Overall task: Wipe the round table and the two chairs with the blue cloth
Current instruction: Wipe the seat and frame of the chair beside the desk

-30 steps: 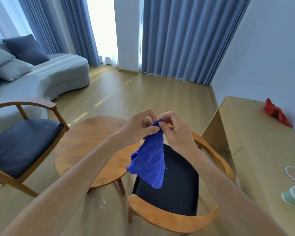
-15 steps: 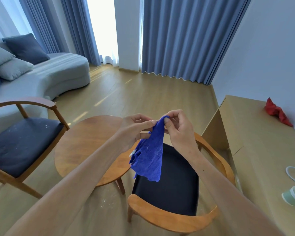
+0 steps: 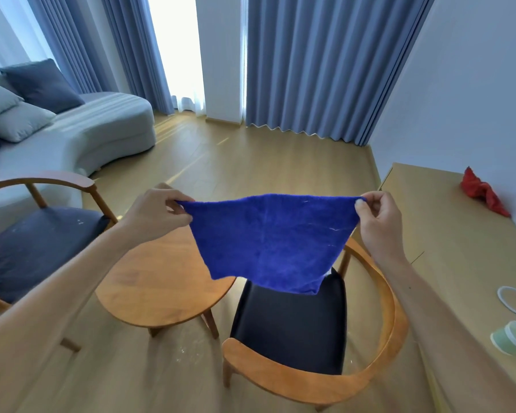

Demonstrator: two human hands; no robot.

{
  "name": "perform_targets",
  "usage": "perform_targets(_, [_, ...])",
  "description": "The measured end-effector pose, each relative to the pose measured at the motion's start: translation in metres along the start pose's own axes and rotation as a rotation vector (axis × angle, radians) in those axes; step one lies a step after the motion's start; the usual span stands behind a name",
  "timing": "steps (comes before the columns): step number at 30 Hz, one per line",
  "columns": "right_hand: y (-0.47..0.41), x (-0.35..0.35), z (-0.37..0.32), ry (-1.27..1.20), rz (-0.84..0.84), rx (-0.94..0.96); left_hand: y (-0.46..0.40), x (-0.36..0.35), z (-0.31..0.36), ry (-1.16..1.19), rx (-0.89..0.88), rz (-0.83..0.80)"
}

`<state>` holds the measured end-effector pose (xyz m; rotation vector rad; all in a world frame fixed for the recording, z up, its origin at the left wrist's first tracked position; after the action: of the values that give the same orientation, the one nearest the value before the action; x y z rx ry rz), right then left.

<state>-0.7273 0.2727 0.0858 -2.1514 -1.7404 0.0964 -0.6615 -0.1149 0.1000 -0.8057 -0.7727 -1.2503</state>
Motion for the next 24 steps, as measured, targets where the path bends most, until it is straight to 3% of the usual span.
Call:
perform_targets(3, [-0.004,0.003,0.003,0.023,-0.003,-0.021,-0.002,-0.004,-0.002,-0.172,0.006,0.071])
perform_targets(6, [-0.007,0.006,0.006,0.049,-0.010,-0.050,-0.005,-0.005,-0.006,-0.147,0.008,0.159])
perform_targets(14, [-0.005,0.009,0.026,0.057,0.000,-0.202,-0.013,-0.024,-0.023,-0.200,0.167,-0.027])
perform_targets(18, [0.001,0.004,0.031,0.061,-0.009,-0.272,-0.009,-0.038,-0.025,-0.043,0.279,-0.073])
perform_targets(24, [0.011,-0.009,0.033,-0.038,-0.061,-0.381,0.001,-0.056,-0.017,0.387,0.451,-0.155])
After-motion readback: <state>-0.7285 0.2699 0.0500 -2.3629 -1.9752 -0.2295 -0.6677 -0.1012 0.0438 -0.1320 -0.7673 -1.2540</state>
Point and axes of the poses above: each hand's wrist, its own y-axis away from the middle knuckle, its own x-axis out of the back of the hand, z = x × y, the point moved 5 cm from there along -y, towards the middle knuckle, and after that the axes turned 9 degrees about -y, right-handed, at the moved point
